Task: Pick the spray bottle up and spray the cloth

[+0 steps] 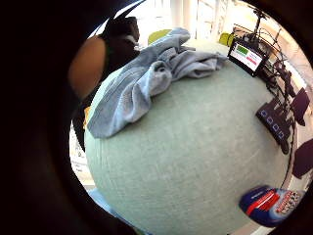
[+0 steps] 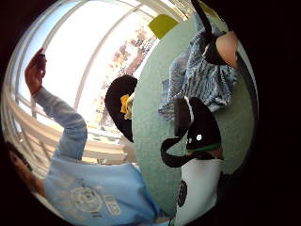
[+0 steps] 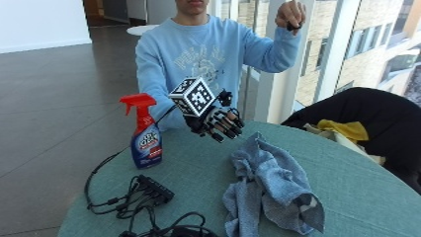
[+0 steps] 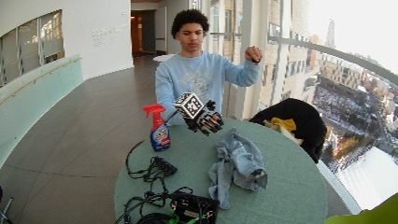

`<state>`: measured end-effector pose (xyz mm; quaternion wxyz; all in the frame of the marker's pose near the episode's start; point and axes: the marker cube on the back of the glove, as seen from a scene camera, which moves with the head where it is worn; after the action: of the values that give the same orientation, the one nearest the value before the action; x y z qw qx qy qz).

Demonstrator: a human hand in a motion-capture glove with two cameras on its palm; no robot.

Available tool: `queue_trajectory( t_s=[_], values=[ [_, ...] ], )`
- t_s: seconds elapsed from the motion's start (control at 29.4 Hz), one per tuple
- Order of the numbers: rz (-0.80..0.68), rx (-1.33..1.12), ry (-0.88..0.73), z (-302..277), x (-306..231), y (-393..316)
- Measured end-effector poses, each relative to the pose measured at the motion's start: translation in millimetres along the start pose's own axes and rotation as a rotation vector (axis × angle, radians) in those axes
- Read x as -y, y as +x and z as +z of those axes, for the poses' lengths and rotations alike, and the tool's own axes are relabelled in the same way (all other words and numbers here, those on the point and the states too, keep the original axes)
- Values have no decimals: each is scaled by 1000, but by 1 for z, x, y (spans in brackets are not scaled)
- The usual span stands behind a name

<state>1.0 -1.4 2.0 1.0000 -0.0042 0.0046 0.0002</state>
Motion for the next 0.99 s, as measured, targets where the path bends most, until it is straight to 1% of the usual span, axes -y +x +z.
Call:
queue_trajectory(
  t_s=[0.24, 0.72, 0.82, 0.99],
  values=[
    [32, -55, -72, 12, 9, 10],
    [44, -115, -126, 11, 19, 16],
    [39, -113, -115, 7, 15, 13],
    [31, -76, -31, -14, -8, -1]
  ],
)
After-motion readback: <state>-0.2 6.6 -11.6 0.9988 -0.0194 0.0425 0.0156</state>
